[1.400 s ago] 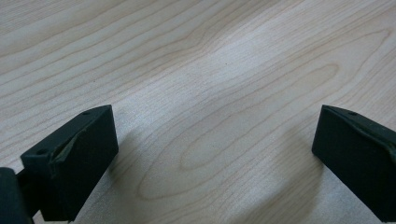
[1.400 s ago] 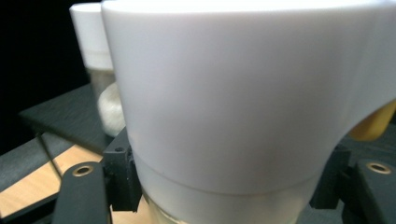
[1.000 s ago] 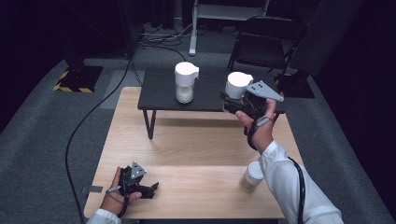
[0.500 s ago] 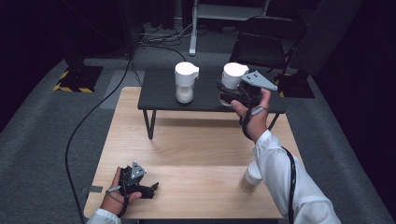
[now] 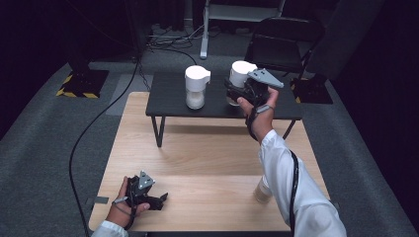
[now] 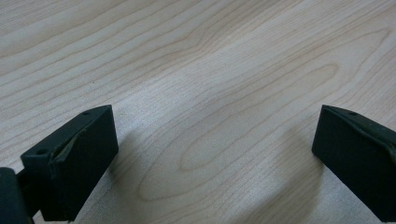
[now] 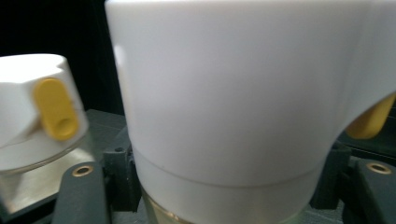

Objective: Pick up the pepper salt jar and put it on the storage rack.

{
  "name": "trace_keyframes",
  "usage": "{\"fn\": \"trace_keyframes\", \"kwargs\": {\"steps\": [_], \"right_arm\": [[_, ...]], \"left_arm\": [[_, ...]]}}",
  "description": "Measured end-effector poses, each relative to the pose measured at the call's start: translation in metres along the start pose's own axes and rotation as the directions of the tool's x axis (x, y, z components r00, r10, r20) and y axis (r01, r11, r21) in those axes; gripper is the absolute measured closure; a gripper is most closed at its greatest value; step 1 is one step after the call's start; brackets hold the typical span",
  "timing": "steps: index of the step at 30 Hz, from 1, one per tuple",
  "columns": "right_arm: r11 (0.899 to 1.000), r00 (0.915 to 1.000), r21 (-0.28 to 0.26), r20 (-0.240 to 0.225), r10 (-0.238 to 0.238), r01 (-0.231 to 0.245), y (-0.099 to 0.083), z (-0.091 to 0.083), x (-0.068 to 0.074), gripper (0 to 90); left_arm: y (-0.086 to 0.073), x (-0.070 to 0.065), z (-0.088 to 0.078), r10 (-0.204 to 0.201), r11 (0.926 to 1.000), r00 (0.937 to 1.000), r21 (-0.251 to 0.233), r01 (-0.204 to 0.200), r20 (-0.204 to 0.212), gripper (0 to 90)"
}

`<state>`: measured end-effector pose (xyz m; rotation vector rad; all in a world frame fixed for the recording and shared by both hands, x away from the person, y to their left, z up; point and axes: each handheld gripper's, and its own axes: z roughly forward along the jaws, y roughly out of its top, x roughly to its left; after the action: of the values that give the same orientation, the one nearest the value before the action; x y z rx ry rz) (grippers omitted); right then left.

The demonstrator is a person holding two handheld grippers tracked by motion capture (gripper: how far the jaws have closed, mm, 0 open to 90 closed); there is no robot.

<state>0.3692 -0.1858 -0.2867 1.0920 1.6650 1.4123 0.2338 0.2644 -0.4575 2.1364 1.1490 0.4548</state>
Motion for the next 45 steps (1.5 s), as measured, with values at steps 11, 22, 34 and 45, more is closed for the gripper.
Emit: {"fn": "trace_keyframes", "kwargs": {"steps": [11,22,34,45], "right_arm": [[0.999,0.9994,0.014,0.015,0.029,-0.030,-0.003,0.012,-0.010,29.6],[0.999,0.9996,0.030,0.007,0.028,-0.028,-0.009,0.018,-0.009,29.6],[0.999,0.9999,0.036,0.003,0.012,-0.012,-0.014,0.021,-0.003,29.4],[0.998,0.9999,0.060,-0.002,0.017,-0.016,-0.009,0.020,-0.003,28.1]], "left_arm": [[0.000,0.000,0.000,0.001,1.0000,1.0000,0.001,-0.001,0.000,0.3],[0.000,0.000,0.000,0.000,1.0000,1.0000,0.001,0.000,0.000,0.3],[0.000,0.001,0.000,0.004,1.0000,1.0000,0.001,-0.004,0.003,0.2],[0.000,0.001,0.000,0.005,1.0000,1.0000,0.001,-0.005,0.003,0.3]]}}
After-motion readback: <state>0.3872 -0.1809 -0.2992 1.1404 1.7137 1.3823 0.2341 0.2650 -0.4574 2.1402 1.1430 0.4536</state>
